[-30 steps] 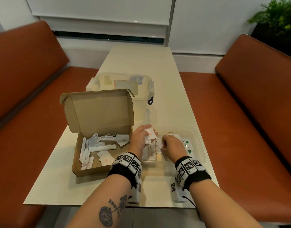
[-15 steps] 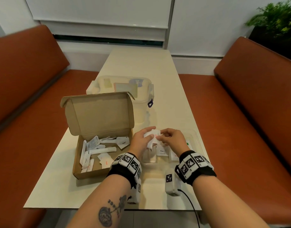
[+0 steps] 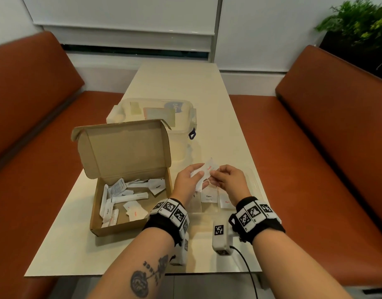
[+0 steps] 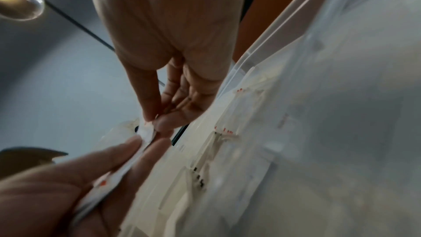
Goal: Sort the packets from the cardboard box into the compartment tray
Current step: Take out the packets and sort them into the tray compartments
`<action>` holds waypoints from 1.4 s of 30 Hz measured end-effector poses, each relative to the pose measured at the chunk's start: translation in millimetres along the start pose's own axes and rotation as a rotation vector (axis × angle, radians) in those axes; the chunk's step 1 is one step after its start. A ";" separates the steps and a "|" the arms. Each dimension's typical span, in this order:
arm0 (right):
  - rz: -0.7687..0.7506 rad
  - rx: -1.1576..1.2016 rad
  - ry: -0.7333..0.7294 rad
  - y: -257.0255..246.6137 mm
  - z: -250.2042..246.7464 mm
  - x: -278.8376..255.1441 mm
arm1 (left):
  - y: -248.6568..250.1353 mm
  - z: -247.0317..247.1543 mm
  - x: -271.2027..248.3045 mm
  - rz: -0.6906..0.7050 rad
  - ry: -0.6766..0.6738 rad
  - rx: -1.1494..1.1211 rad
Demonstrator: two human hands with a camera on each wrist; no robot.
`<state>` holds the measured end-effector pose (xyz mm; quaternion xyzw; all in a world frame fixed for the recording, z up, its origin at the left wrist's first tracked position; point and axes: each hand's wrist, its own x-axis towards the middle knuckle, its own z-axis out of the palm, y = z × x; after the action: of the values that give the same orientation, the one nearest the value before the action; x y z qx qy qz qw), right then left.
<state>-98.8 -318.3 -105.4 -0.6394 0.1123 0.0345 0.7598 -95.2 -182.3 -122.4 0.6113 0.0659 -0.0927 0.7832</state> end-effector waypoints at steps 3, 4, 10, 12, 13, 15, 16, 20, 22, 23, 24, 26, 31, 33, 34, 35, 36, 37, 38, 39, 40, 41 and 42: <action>-0.031 -0.196 -0.009 1.5 -2.1 -1.5 | -1.4 0.2 0.9 -0.014 0.019 0.053; -0.057 -0.268 -0.004 1.0 -4.1 -0.5 | -2.0 -0.7 0.8 -0.019 0.012 0.077; -0.132 -0.539 -0.080 -11.2 -19.1 0.3 | -8.5 -4.0 -2.0 0.021 -0.014 0.150; -0.111 -0.632 -0.041 -13.7 -30.1 -0.6 | -9.6 -5.7 -2.2 0.071 0.044 0.136; -0.090 -0.701 -0.032 -14.2 -36.8 -0.8 | -10.0 -6.7 -2.1 0.087 0.067 0.119; -0.035 -0.858 -0.045 -14.1 -49.0 -3.1 | -11.2 -8.0 -1.4 0.105 0.089 0.105; -0.010 -0.916 -0.059 -13.9 -53.6 -4.8 | -12.0 -8.2 -1.2 0.109 0.093 0.105; 0.025 -1.023 -0.095 -11.6 -60.3 -9.9 | -15.1 -6.6 -1.7 0.110 0.091 0.105; 0.008 -1.067 -0.104 -11.7 -58.6 -11.0 | -15.8 -6.4 -1.6 0.105 0.088 0.115; 0.000 -1.105 -0.113 -12.7 -57.4 -11.0 | -15.8 -6.5 -1.2 0.102 0.087 0.116; -0.004 -1.149 -0.127 -14.3 -55.8 -11.0 | -15.7 -6.7 -0.6 0.100 0.086 0.118; 0.004 -1.216 -0.178 -18.3 -52.1 -10.5 | -15.4 -7.2 0.2 0.099 0.086 0.124; 0.023 -1.389 -0.273 -21.8 -39.8 -6.7 | -16.5 -7.2 -0.1 0.107 0.075 0.122; 0.028 -1.412 -0.271 -18.6 -39.1 -6.0 | -16.4 -7.4 0.1 0.105 0.072 0.115; 0.025 -1.418 -0.269 -17.0 -39.0 -6.4 | -16.5 -7.6 0.4 0.107 0.072 0.115; 0.016 -1.422 -0.265 -15.4 -39.5 -6.3 | -16.7 -7.8 0.8 0.109 0.072 0.114; -0.011 -1.423 -0.263 -14.7 -39.5 -7.6 | -17.1 -7.9 1.1 0.111 0.072 0.113; -0.038 -1.413 -0.253 -13.4 -39.5 -8.0 | -17.6 -7.9 1.4 0.111 0.071 0.110; -0.068 -1.395 -0.247 -11.3 -39.7 -8.0 | -18.1 -8.0 1.7 0.109 0.069 0.107; -0.087 -1.372 -0.241 -9.2 -39.7 -8.3 | -18.7 -8.0 2.1 0.106 0.067 0.104; -0.102 -1.353 -0.237 -7.0 -40.0 -8.7 | -19.0 -8.0 2.3 0.104 0.066 0.100; -0.105 -1.345 -0.237 -5.0 -39.8 -9.4 | -19.1 -8.2 2.4 0.103 0.063 0.094; -0.110 -1.343 -0.241 -2.3 -40.2 -9.5 | -19.1 -8.3 2.4 0.102 0.059 0.089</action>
<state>-112.7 -357.2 -107.4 -0.9686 -0.0514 0.1291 0.2063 -97.1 -178.9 -143.0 0.6507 0.0535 -0.0373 0.7566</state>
